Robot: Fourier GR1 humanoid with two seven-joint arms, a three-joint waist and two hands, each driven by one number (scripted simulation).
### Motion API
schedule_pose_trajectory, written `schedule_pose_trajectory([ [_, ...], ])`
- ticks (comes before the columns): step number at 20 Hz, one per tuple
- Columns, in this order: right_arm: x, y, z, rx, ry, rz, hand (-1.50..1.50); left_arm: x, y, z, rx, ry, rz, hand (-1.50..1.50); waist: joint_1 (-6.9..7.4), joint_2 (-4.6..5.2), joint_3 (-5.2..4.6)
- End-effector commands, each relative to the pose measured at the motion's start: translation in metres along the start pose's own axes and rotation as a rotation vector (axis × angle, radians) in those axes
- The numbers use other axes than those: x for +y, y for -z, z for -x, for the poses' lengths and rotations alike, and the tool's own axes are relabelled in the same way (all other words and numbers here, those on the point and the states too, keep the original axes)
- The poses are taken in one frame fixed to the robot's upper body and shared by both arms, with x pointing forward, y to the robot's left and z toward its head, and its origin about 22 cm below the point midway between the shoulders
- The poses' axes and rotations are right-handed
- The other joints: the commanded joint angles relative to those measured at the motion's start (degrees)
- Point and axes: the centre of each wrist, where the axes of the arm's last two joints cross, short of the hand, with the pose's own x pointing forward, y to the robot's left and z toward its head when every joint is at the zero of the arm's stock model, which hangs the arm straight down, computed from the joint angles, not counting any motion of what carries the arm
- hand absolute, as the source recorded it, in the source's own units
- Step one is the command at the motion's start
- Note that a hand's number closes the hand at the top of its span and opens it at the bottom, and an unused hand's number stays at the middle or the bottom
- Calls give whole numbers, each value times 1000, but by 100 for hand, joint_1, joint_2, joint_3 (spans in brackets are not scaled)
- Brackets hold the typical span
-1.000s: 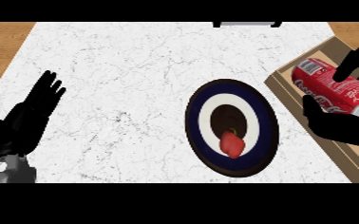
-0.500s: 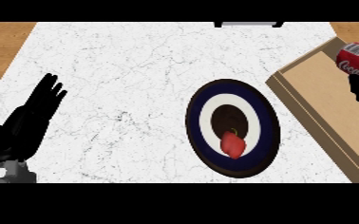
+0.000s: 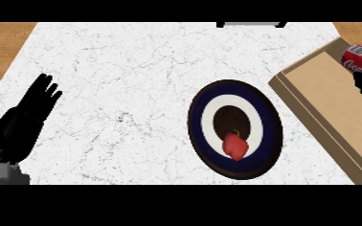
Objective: Pick the can from the plate and place it in the cardboard box
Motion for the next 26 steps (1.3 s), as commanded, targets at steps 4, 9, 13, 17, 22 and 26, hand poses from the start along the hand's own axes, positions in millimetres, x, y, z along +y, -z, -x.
schedule_pose_trajectory([
  [4,68,13,18,35,45,-131,150,-3,12,17,6,-10,11,0,10,13,-1],
  [9,65,18,65,211,90,-251,-150,9,12,17,6,7,-17,0,-32,7,-2],
  [13,97,14,76,134,107,-324,-150,-3,13,0,12,15,10,0,-4,-1,1],
  [17,90,9,80,57,222,-217,-150,-13,6,13,-6,-9,0,0,-12,-7,1],
  [22,84,5,79,147,572,19,-150,-4,2,12,2,-11,-15,0,-64,-29,4],
  [26,59,5,111,203,732,121,-150,6,7,-7,2,1,-22,0,-73,-25,5],
])
